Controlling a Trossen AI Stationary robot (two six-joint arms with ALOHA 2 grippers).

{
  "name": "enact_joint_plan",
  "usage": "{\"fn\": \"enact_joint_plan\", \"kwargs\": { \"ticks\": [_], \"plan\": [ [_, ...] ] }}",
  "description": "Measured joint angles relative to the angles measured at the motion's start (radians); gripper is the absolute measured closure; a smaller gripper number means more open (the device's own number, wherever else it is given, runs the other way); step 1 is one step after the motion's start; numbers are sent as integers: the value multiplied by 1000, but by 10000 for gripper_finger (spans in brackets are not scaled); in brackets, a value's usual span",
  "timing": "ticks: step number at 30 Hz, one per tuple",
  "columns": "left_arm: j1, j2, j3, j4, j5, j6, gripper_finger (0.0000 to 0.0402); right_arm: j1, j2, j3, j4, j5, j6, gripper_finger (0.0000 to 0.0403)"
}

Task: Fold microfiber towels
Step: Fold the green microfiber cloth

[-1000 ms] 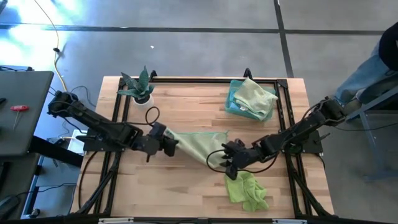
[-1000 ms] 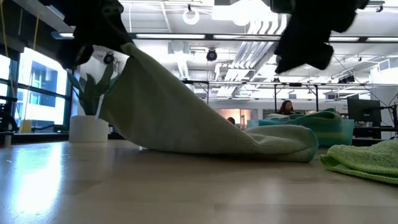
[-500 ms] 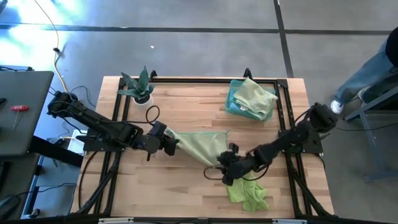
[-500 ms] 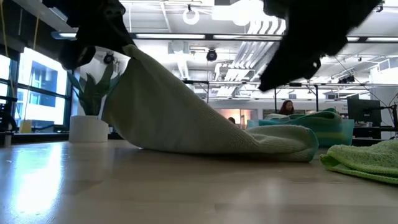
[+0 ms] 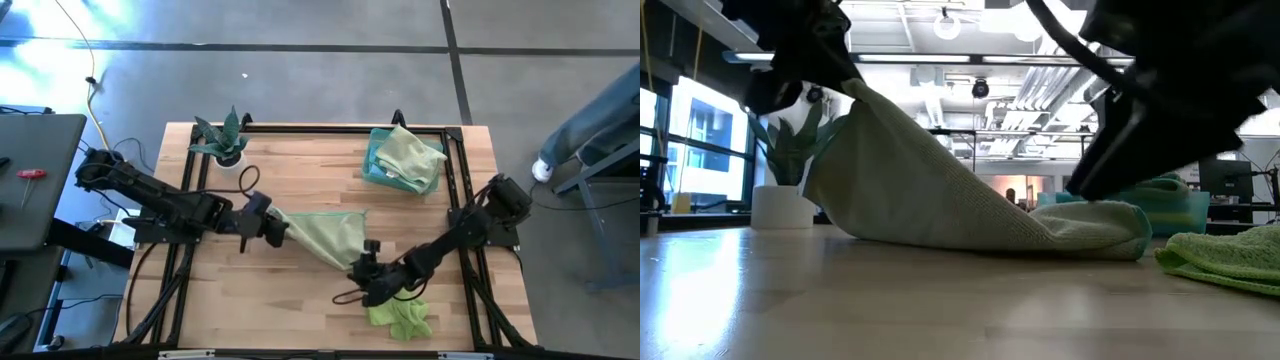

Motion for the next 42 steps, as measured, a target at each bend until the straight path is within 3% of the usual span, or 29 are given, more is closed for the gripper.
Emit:
{"fn": "enact_joint_plan", "kwargs": {
  "ticks": [20,25,33,37,42],
  "plan": [
    [15,-75,1,5,-3,25,401,-34,85,0,-50,44,-37,249],
    [14,-75,1,4,-3,24,401,-34,85,0,-55,44,-28,287],
    [15,-75,1,4,-2,24,401,-35,84,1,-68,12,124,391],
    [14,-75,1,20,4,24,401,-34,63,24,-81,-18,117,397],
    [15,-86,11,60,5,62,401,-47,-32,94,-221,-19,96,401]
  ]
}}
